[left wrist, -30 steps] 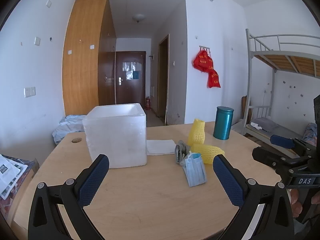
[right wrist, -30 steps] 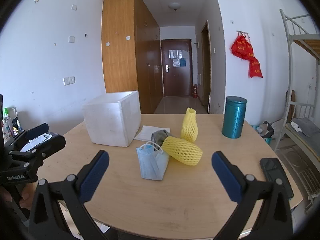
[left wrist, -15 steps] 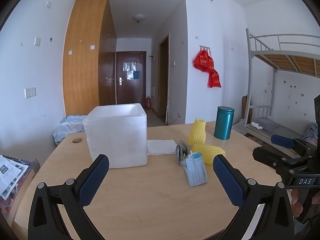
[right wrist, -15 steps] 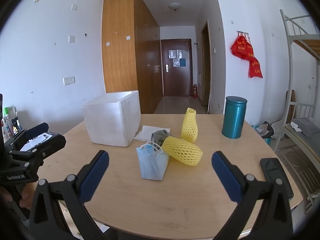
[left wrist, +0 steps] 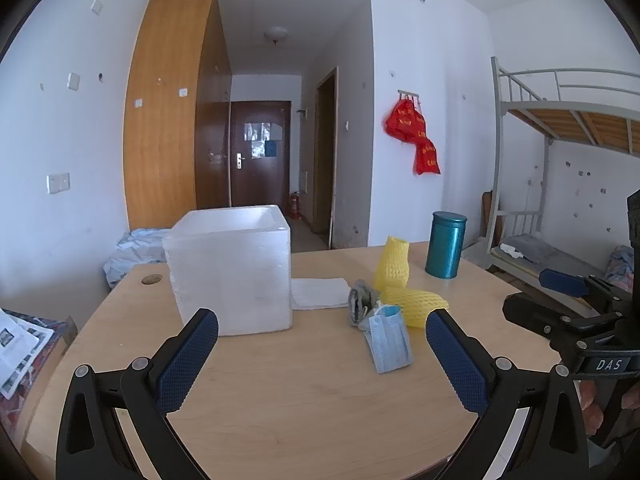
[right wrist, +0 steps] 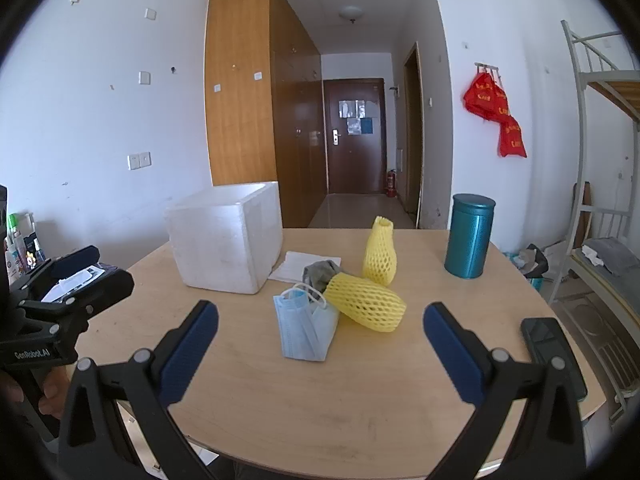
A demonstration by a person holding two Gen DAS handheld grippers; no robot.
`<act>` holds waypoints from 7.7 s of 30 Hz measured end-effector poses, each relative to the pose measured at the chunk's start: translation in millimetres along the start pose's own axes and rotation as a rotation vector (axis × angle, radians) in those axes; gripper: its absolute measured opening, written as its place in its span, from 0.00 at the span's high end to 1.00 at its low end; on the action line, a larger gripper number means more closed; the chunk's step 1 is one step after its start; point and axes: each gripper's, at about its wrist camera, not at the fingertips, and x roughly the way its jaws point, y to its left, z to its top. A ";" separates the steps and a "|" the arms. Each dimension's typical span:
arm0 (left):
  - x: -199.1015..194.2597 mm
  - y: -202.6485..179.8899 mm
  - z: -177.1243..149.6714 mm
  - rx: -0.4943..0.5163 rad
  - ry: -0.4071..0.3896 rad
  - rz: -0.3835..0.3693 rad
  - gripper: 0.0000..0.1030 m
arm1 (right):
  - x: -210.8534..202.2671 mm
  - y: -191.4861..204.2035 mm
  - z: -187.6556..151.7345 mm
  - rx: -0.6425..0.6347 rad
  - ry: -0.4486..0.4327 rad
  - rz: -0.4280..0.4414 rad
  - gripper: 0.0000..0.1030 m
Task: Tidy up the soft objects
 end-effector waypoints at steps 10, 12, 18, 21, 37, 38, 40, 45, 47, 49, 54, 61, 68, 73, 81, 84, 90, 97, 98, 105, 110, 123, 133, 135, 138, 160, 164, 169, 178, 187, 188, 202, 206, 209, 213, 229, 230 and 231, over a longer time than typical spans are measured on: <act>11.3 0.3 2.7 -0.016 0.008 -0.010 0.00 | 11.4 -5.1 6.5 -0.002 0.019 0.019 0.00; 14.2 1.1 4.8 -0.021 0.011 -0.017 0.00 | 14.9 -8.5 8.2 0.007 0.030 0.018 0.00; 27.6 -3.4 9.6 -0.003 0.031 -0.027 0.00 | 29.3 -12.4 15.4 -0.005 0.058 -0.014 0.00; 35.0 -3.5 10.7 -0.006 0.042 -0.039 0.00 | 36.6 -14.3 18.6 -0.008 0.065 -0.003 0.00; 95.8 -13.5 3.2 -0.014 0.153 -0.103 0.00 | 80.6 -37.8 18.4 0.006 0.142 -0.010 0.00; 101.6 -15.6 1.6 -0.015 0.168 -0.113 0.00 | 83.7 -40.0 18.6 0.008 0.148 -0.013 0.00; 110.0 -18.7 -1.1 -0.017 0.189 -0.121 0.00 | 90.0 -44.8 18.8 0.012 0.161 -0.020 0.00; 128.2 -25.0 -7.8 -0.025 0.235 -0.147 0.00 | 104.8 -54.8 17.8 0.026 0.184 -0.014 0.00; 135.2 -27.3 -10.2 -0.027 0.245 -0.158 0.00 | 110.6 -56.8 17.5 0.022 0.195 -0.016 0.00; 142.7 -29.0 -11.8 -0.030 0.261 -0.153 0.00 | 115.7 -59.9 17.0 0.023 0.203 -0.015 0.00; 161.4 -33.1 -17.7 -0.046 0.308 -0.173 0.00 | 130.2 -67.2 14.9 0.029 0.236 -0.015 0.00; 183.3 -40.6 -24.2 -0.063 0.356 -0.199 0.00 | 142.6 -73.8 11.5 0.040 0.266 -0.014 0.02; 196.1 -44.2 -29.5 -0.074 0.394 -0.213 0.00 | 154.7 -78.7 6.6 0.046 0.295 -0.007 0.03; 201.6 -49.0 -33.7 -0.070 0.420 -0.222 0.00 | 167.6 -79.6 2.8 0.030 0.341 -0.004 0.12; 212.4 -51.8 -38.0 -0.093 0.470 -0.246 0.02 | 181.8 -81.3 1.6 0.022 0.381 0.026 0.14; 215.6 -51.1 -39.2 -0.101 0.480 -0.242 0.02 | 186.7 -82.8 -1.1 0.037 0.401 0.048 0.14; 221.7 -51.7 -42.2 -0.109 0.505 -0.245 0.13 | 191.4 -84.7 -2.9 0.049 0.418 0.057 0.14; 221.9 -50.9 -44.9 -0.120 0.511 -0.264 0.29 | 196.6 -84.4 -7.2 0.059 0.455 0.095 0.51; 222.2 -51.5 -44.6 -0.118 0.513 -0.269 0.33 | 196.2 -84.8 -7.3 0.060 0.457 0.096 0.54; 223.1 -51.3 -47.3 -0.107 0.531 -0.270 0.54 | 193.6 -81.6 -7.5 0.051 0.453 0.098 0.66; 217.0 -48.2 -45.2 -0.100 0.509 -0.263 0.63 | 191.5 -84.5 -8.9 0.070 0.456 0.093 0.67; 204.2 -35.3 -39.6 -0.117 0.477 -0.268 0.83 | 180.9 -87.5 -8.2 0.114 0.442 0.133 0.87; 192.1 -29.6 -32.3 -0.129 0.445 -0.275 0.87 | 162.2 -81.6 0.5 0.108 0.393 0.126 0.87; 189.4 -29.0 -31.5 -0.129 0.441 -0.276 0.87 | 160.5 -78.9 0.3 0.108 0.391 0.128 0.87; 184.6 -29.7 -28.9 -0.124 0.432 -0.280 0.87 | 157.2 -78.5 0.8 0.115 0.383 0.124 0.87; 112.4 -37.1 -21.4 -0.076 0.329 -0.263 0.87 | 95.6 -60.6 -3.7 0.099 0.308 0.106 0.87; 96.3 -34.4 -17.0 -0.063 0.303 -0.244 0.87 | 87.8 -56.6 -1.0 0.100 0.288 0.116 0.87; 84.7 -30.6 -13.7 -0.061 0.276 -0.230 0.87 | 83.4 -47.4 1.1 0.080 0.278 0.129 0.87; 82.3 -25.8 -19.4 -0.062 0.278 -0.197 0.87 | 85.4 -40.7 -5.0 0.077 0.295 0.136 0.87; 75.3 -11.5 -10.8 -0.063 0.239 -0.137 0.87 | 84.3 -23.9 10.0 0.052 0.251 0.170 0.87; 74.5 -9.2 -9.8 -0.063 0.235 -0.129 0.87 | 85.3 -21.1 11.2 0.050 0.247 0.178 0.87; 64.8 29.0 12.7 -0.091 0.182 -0.042 0.87 | 100.7 14.4 36.9 -0.001 0.221 0.243 0.87; 61.7 34.9 24.3 -0.087 0.157 -0.033 0.87 | 103.3 24.8 51.4 -0.021 0.201 0.268 0.87; 58.2 40.2 33.5 -0.085 0.129 -0.023 0.87 | 107.2 33.7 61.9 -0.037 0.189 0.282 0.87; 58.4 48.8 45.1 -0.087 0.113 -0.004 0.87 | 114.7 43.5 74.9 -0.053 0.177 0.298 0.87; 71.5 80.8 86.7 -0.093 0.068 0.051 0.87 | 140.3 60.0 120.2 -0.098 0.147 0.326 0.87; 73.1 82.4 89.0 -0.091 0.068 0.053 0.87 | 143.0 61.1 123.1 -0.103 0.147 0.326 0.87; 75.8 84.1 93.0 -0.087 0.067 0.053 0.87 | 145.1 61.7 125.6 -0.106 0.147 0.323 0.87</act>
